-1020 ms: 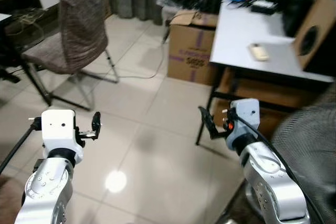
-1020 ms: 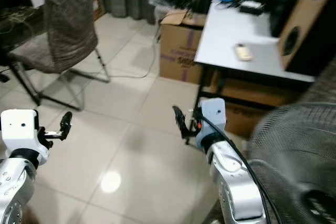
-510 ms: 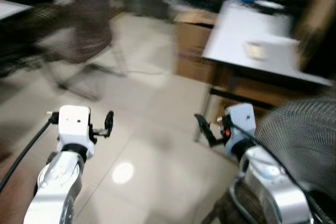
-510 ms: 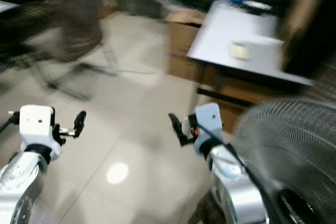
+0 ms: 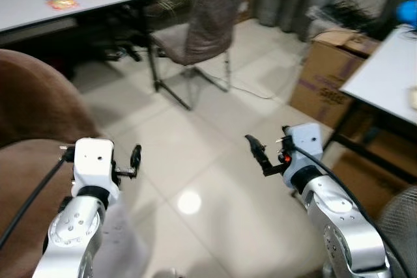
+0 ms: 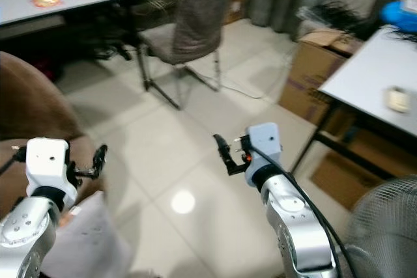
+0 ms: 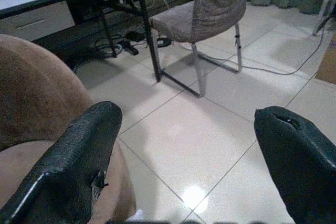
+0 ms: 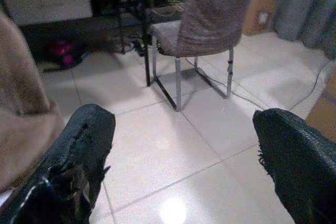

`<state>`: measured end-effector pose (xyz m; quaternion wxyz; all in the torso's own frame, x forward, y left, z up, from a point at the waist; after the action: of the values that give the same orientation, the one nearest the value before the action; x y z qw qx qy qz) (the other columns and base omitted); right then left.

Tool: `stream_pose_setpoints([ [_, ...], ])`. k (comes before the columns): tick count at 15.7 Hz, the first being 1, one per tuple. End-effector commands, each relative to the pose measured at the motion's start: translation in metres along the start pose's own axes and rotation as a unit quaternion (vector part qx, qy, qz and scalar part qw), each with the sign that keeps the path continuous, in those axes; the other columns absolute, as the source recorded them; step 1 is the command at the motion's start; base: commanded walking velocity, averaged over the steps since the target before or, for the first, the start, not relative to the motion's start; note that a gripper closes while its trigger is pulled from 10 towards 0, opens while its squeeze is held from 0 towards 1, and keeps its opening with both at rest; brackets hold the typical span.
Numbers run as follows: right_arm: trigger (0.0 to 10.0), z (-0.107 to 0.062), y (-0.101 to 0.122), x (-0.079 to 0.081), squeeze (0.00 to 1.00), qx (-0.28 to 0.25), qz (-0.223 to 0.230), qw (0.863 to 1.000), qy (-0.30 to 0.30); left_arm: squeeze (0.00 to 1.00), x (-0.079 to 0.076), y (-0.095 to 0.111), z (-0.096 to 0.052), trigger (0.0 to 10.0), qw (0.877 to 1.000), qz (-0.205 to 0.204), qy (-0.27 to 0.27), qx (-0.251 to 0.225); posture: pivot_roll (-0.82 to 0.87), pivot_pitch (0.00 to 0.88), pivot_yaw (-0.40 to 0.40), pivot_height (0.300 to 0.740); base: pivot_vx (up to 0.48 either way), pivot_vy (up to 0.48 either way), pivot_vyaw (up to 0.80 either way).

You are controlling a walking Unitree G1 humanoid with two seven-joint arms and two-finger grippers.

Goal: Move the pillow to the sofa from floor

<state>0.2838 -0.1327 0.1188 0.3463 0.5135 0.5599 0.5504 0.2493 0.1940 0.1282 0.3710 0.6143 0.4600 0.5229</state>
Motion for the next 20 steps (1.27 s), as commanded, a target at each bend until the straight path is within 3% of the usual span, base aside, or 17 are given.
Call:
stream_pose_setpoints([
  [1, 10.0, -0.003, 0.001, -0.01, 0.0, -0.007, 0.005, 0.999, -0.033, 0.0, -0.001, 0.002, 0.0, 10.0, 1.0, 0.002, -0.003, -0.001, -0.04, 0.0, 0.001, 0.74, 0.0, 0.0, 0.8],
  [3, 10.0, -0.006, 0.001, -0.017, 0.0, -0.01, -0.004, 0.998, -0.06, 0.0, 0.001, 0.002, 0.002, 10.0, 1.0, 0.023, 0.01, -0.009, -0.05, 0.0, 0.009, 0.74, 0.0, 0.0, 0.8],
  [5, 10.0, -0.007, 0.0, -0.014, 0.0, -0.008, 0.007, 0.999, -0.052, 0.0, 0.003, 0.003, 0.004, 10.0, 0.999, 0.033, 0.025, -0.019, -0.05, 0.0, 0.013, 0.74, 0.0, 0.0, 0.8],
  [11, 10.0, -0.003, 0.002, -0.009, 0.0, -0.015, 0.009, 0.999, -0.044, 0.0, 0.003, 0.003, 0.002, 10.0, 0.999, 0.01, 0.035, -0.028, -0.04, 0.0, -0.007, 0.74, 0.0, 0.0, 0.8],
  [20, 10.0, 0.009, 0.001, 0.002, 0.0, -0.004, -0.013, 1.0, -0.028, 0.0, 0.003, 0.008, 0.006, 10.0, 0.998, 0.027, 0.037, -0.037, -0.03, 0.0, -0.015, 0.74, 0.0, -0.075, 0.71],
])
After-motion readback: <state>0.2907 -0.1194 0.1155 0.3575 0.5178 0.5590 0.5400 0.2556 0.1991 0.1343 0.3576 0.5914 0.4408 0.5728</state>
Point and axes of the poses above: a point about 5 cm out from each wrist's last joint towards the gripper, its own z axis pointing out of the wrist towards the gripper, its own y axis along the axis of the wrist's last joint, x = y × z, the point moved 3 cm from there along z, pointing out of the wrist towards the gripper, and after that the axes turned 9 degrees about z, right-handed, at the moved point
